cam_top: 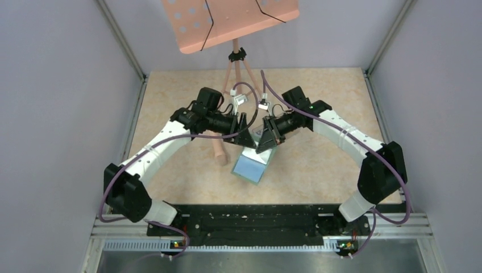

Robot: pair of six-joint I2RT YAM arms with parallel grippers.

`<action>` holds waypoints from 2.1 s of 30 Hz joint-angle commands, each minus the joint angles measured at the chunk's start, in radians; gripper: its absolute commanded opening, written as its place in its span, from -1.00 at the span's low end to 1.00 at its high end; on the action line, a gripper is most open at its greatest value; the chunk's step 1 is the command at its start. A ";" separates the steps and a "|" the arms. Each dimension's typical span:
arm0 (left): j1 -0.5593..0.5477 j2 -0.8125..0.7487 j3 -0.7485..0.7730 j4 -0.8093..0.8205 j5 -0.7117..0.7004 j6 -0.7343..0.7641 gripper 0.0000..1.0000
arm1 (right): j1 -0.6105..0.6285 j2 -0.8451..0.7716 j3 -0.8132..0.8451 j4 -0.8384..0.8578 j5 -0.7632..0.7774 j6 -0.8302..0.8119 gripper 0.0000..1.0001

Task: Put the credit cards into the card holder
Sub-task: Open the card holder at the center of the board.

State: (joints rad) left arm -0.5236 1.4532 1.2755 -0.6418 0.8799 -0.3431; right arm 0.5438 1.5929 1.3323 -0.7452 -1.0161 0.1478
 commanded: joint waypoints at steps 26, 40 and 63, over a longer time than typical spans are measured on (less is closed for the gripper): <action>-0.015 -0.067 -0.183 0.479 -0.233 -0.341 0.67 | -0.454 -0.323 -0.673 0.440 0.358 0.342 -1.00; -0.089 0.029 -0.223 0.499 -0.348 -0.452 0.55 | -0.455 -0.352 -0.864 0.495 0.529 0.448 -0.55; -0.214 0.227 -0.224 0.461 -0.370 -0.565 0.52 | -0.442 -0.448 -0.515 0.147 0.687 0.243 0.11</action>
State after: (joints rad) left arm -0.7341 1.6604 1.0000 -0.1890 0.5007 -0.8993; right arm 0.0952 1.1088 0.7628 -0.5896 -0.2615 0.4458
